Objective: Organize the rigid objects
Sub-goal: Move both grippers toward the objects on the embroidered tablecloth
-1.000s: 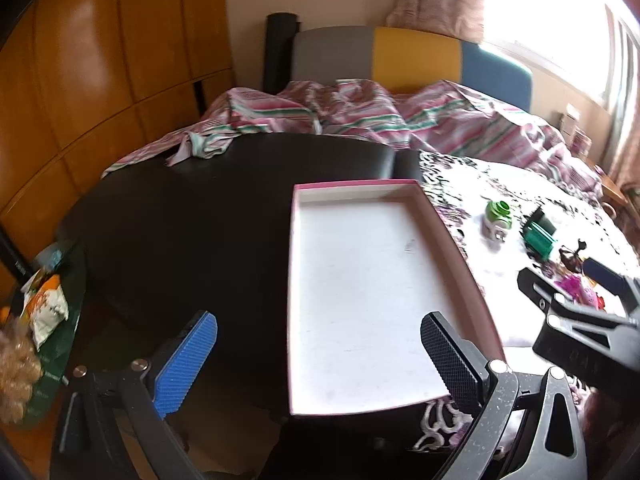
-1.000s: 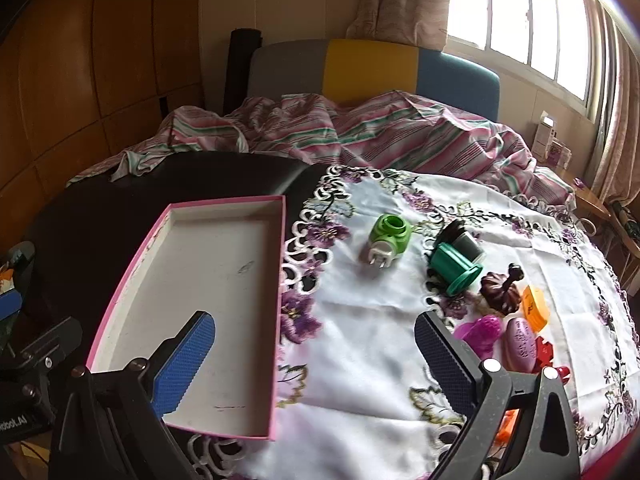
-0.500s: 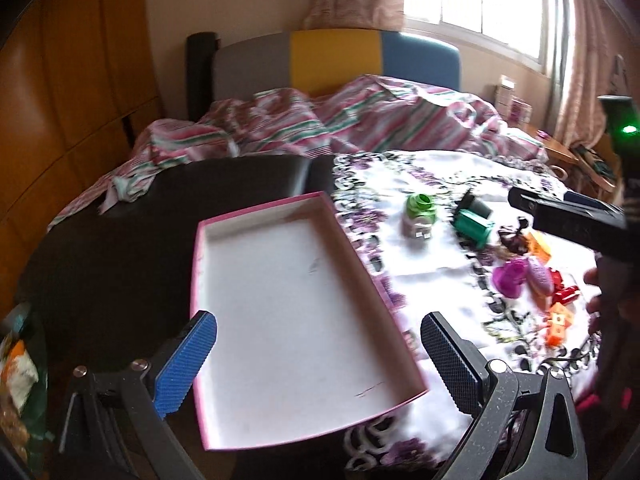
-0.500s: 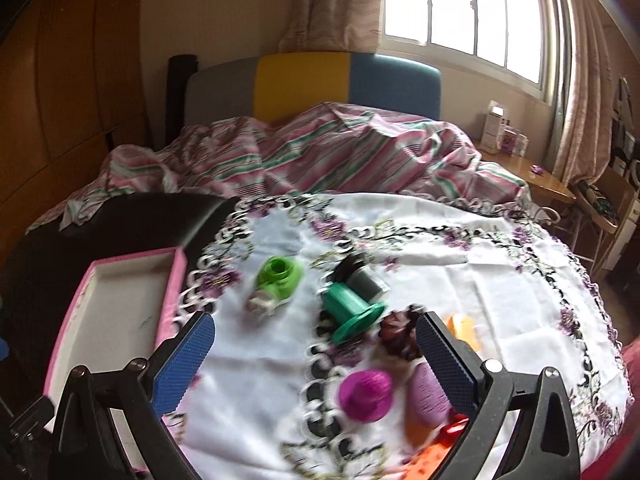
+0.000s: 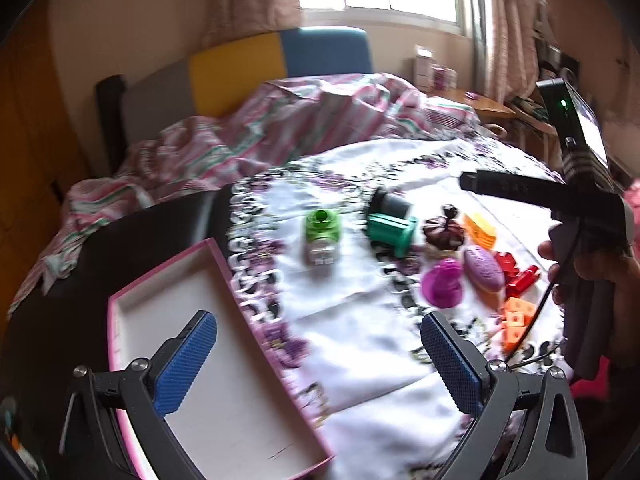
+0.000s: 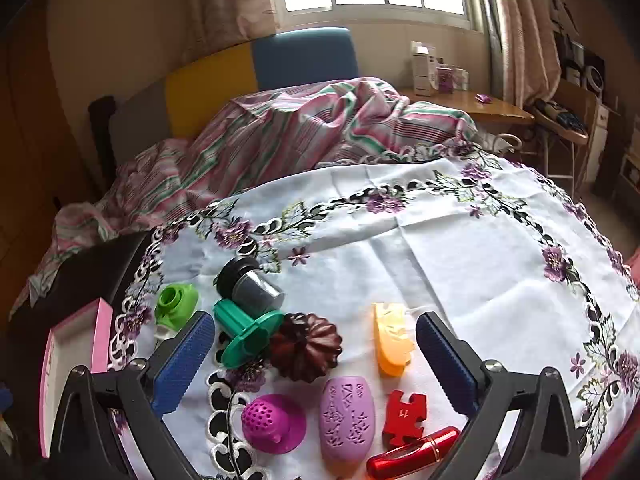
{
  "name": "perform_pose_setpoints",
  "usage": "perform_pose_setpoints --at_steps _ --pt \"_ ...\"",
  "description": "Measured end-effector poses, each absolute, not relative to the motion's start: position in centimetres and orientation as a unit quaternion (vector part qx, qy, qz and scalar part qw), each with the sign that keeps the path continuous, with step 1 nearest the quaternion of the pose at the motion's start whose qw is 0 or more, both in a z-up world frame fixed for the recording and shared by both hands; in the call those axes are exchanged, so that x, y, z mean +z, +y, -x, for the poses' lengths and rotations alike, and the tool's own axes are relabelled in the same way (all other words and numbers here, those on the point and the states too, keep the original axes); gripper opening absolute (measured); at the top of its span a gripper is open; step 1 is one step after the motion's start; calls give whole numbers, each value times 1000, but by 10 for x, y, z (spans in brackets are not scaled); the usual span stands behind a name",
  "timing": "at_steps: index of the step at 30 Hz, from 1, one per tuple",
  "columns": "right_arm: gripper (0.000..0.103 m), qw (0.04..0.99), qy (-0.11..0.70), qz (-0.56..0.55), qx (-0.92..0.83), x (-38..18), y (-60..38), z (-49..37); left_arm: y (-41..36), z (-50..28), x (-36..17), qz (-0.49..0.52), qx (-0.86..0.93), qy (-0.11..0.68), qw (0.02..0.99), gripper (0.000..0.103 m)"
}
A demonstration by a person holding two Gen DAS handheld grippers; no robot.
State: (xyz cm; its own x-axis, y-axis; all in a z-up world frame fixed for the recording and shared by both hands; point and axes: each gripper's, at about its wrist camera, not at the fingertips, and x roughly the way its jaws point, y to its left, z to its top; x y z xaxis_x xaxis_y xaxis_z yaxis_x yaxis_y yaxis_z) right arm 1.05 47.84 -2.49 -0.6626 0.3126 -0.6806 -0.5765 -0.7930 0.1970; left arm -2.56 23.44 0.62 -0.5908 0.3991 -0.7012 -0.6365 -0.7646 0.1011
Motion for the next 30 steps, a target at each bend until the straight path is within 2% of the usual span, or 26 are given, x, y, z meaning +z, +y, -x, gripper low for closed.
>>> perform_pose_setpoints --at_steps 16,30 --pt "103 264 272 325 866 -33 512 -18 302 35 -15 353 840 208 356 103" --pt "103 247 280 338 864 -36 508 -13 280 107 -39 408 844 168 304 102"
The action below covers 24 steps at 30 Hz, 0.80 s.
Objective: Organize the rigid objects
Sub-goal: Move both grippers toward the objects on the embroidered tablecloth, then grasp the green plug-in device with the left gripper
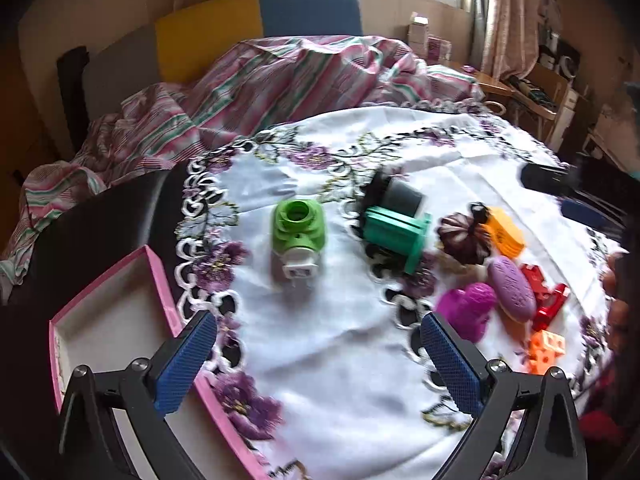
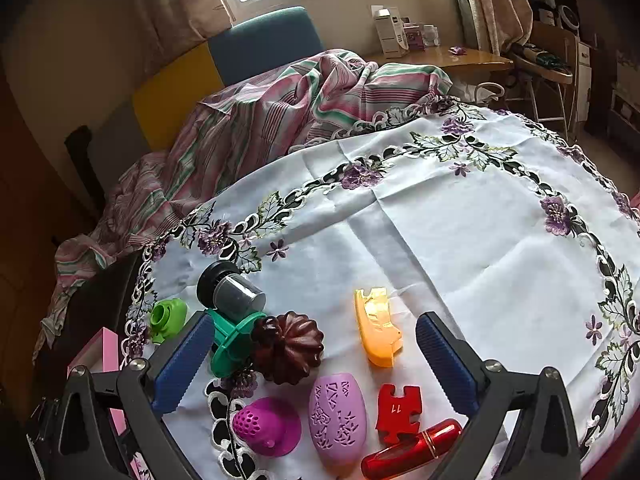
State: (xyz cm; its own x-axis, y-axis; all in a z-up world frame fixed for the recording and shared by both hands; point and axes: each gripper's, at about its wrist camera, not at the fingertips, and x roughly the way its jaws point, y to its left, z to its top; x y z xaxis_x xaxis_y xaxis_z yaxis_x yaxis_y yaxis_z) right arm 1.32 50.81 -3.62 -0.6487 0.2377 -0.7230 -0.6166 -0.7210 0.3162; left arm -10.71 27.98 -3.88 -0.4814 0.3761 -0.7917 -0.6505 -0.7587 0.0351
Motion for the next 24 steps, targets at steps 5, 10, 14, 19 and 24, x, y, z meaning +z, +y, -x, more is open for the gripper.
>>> perform_pose_setpoints --at_steps 5,10,14,19,24 --pt "103 244 284 341 862 -37 508 -12 283 143 -44 429 843 153 287 102" --pt "103 243 282 343 863 -38 507 -12 307 178 -60 451 834 153 279 99" --pt "103 242 282 346 861 -40 508 -10 328 198 -69 452 832 164 275 98" --pt "101 243 275 348 863 -40 506 -9 347 216 -96 496 806 163 281 53" --pt "88 243 268 349 865 -40 505 -8 329 202 -91 493 812 127 285 53"
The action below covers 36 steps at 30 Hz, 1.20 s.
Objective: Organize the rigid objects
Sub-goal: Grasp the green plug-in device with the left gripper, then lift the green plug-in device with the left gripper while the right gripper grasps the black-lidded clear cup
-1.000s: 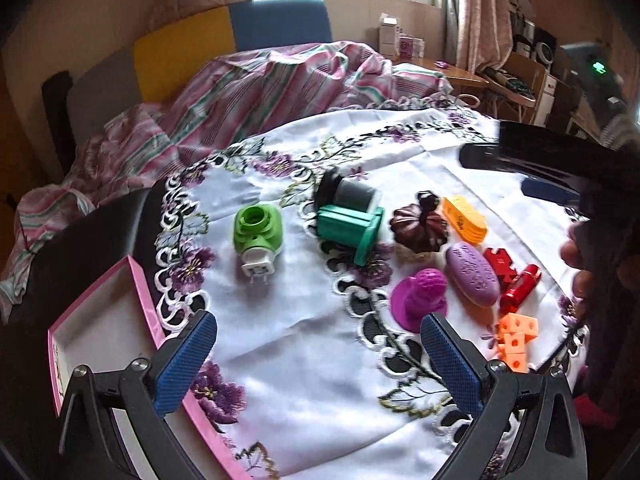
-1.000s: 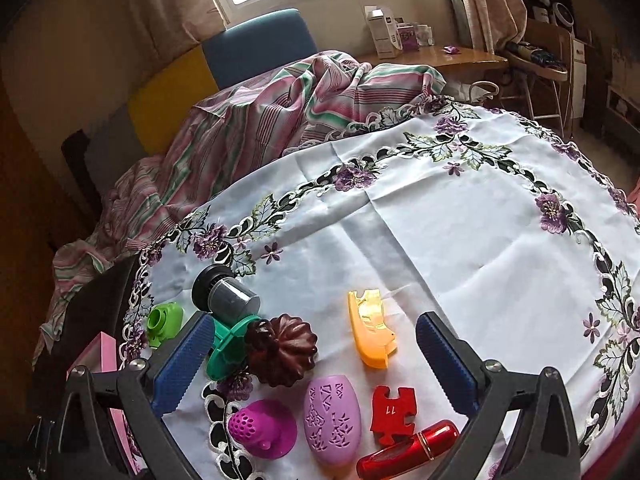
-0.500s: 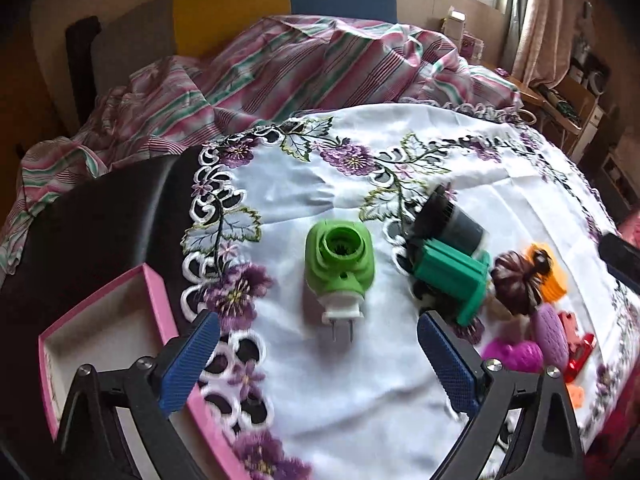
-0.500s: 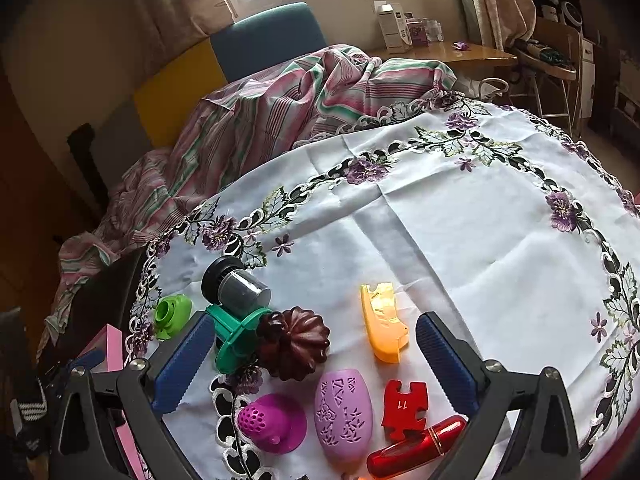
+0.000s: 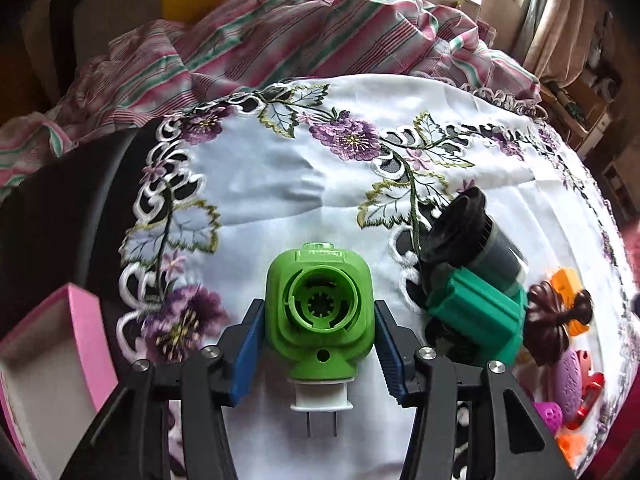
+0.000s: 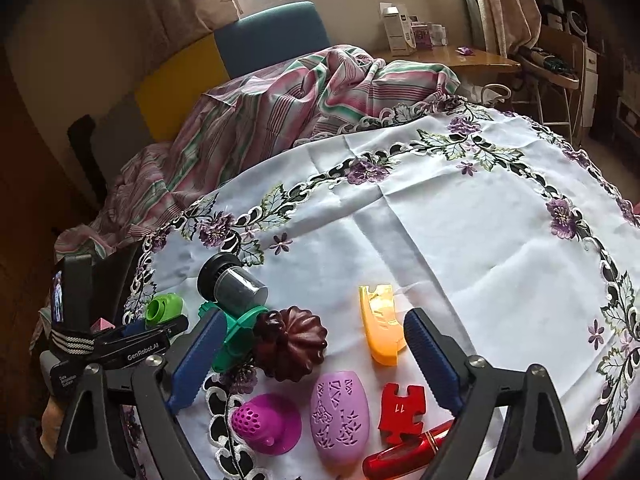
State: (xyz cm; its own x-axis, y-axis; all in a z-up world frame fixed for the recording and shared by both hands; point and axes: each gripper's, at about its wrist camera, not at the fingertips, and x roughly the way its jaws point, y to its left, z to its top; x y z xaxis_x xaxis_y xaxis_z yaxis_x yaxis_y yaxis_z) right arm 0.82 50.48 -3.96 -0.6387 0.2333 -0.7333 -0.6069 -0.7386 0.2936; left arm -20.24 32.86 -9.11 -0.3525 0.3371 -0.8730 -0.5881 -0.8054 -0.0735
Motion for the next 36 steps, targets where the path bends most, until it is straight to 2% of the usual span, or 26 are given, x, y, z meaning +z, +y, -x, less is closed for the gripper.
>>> perform_pose_setpoints --at_steps 6,14,18,29,31,32,33,34,36 --pt "86 228 256 359 868 -41 497 -3 294 165 -59 467 824 113 300 53" --pt "86 162 209 398 879 -44 465 22 246 116 -29 442 835 97 315 53" --pt "78 140 164 411 886 -34 461 54 225 103 -23 438 837 88 315 53" --pt "76 97 75 534 837 -77 473 154 169 96 -18 449 842 36 297 53" --pt "70 98 70 552 825 -90 474 165 160 97 -19 452 842 26 293 53" --pt "63 98 72 558 821 -96 475 169 157 97 -19 453 843 23 290 53" --pt "50 104 70 566 815 -102 474 173 153 97 -20 453 844 21 286 53" --pt "45 107 65 576 808 -109 473 176 149 96 -21 454 845 20 282 53" --pt "44 108 56 579 806 -115 467 177 142 96 -22 456 847 19 273 53"
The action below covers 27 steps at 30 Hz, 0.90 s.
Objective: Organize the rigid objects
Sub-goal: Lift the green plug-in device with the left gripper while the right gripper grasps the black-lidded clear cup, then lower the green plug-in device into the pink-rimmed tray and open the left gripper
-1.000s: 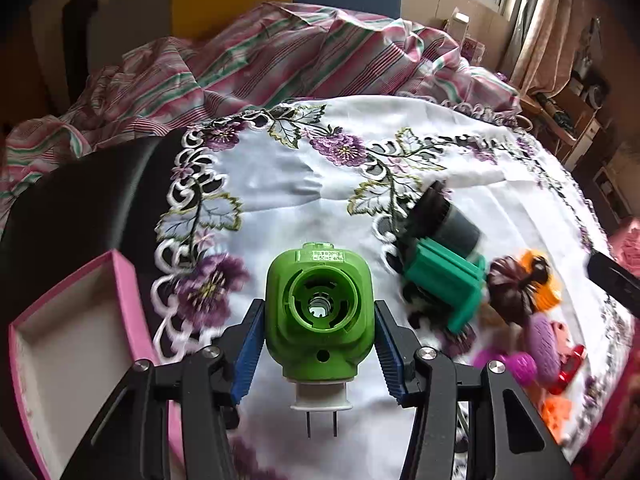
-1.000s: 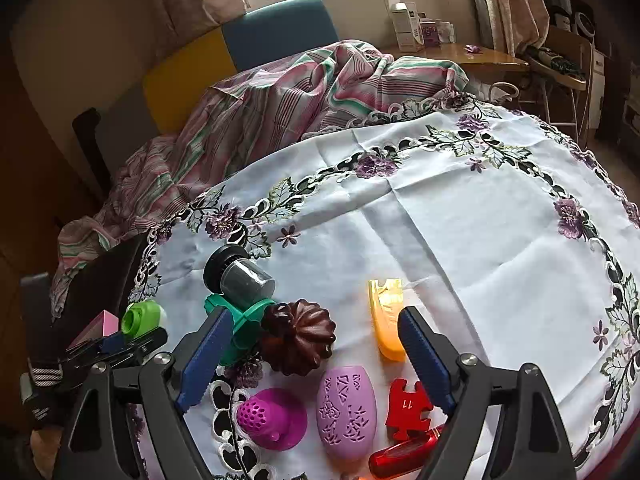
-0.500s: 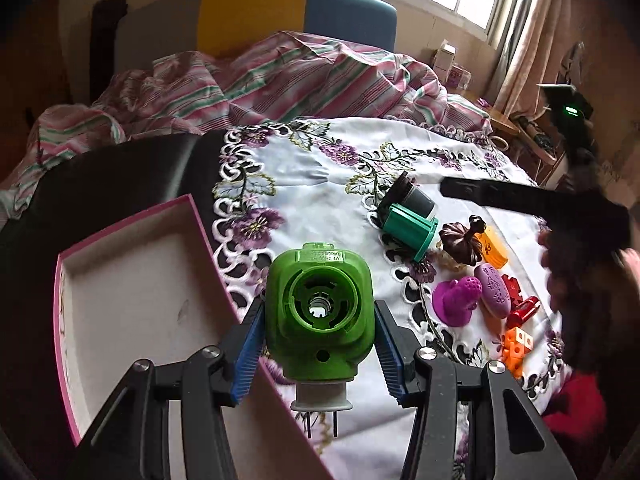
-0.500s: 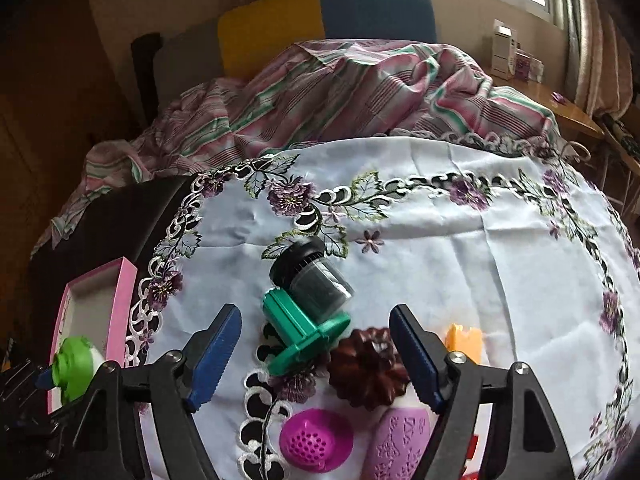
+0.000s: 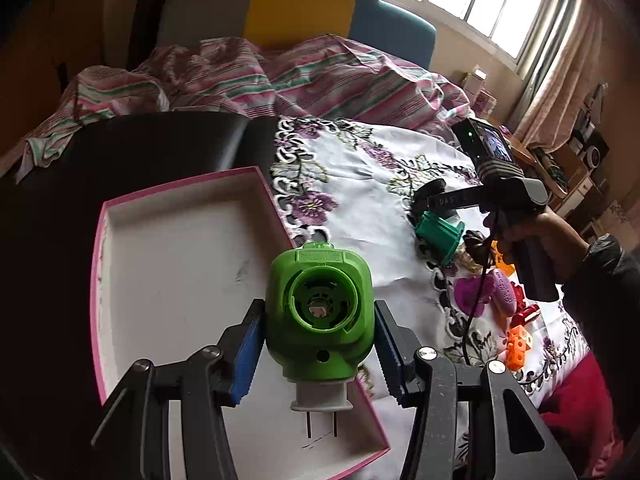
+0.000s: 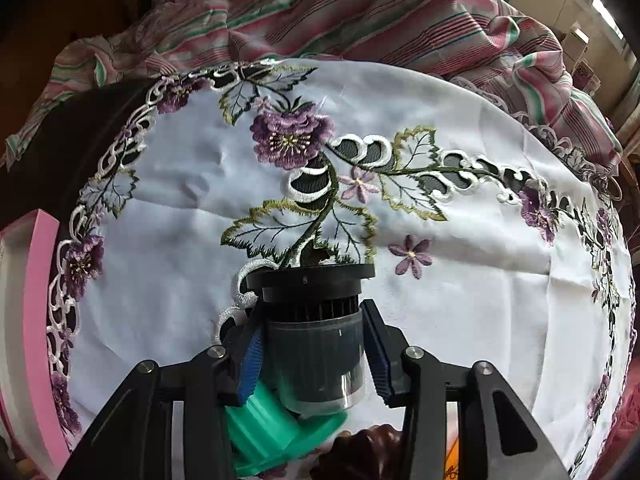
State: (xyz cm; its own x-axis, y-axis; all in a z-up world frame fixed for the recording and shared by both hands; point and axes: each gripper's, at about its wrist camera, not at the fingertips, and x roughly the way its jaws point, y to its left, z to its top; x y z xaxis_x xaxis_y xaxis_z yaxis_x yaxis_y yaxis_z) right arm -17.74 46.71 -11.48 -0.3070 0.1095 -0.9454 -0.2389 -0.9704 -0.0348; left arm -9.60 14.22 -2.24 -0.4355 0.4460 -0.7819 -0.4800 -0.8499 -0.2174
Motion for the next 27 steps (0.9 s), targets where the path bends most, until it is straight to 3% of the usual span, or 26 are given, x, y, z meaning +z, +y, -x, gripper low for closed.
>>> perform_pose_setpoints --at_steps 15,22,27 --pt "43 167 26 542 823 -102 446 163 38 122 -35 466 873 -37 141 53" --pt "43 176 13 480 859 -60 427 135 36 132 -30 443 888 -15 121 53" --pt "43 133 31 453 881 -41 397 100 50 137 -28 431 893 7 131 53"
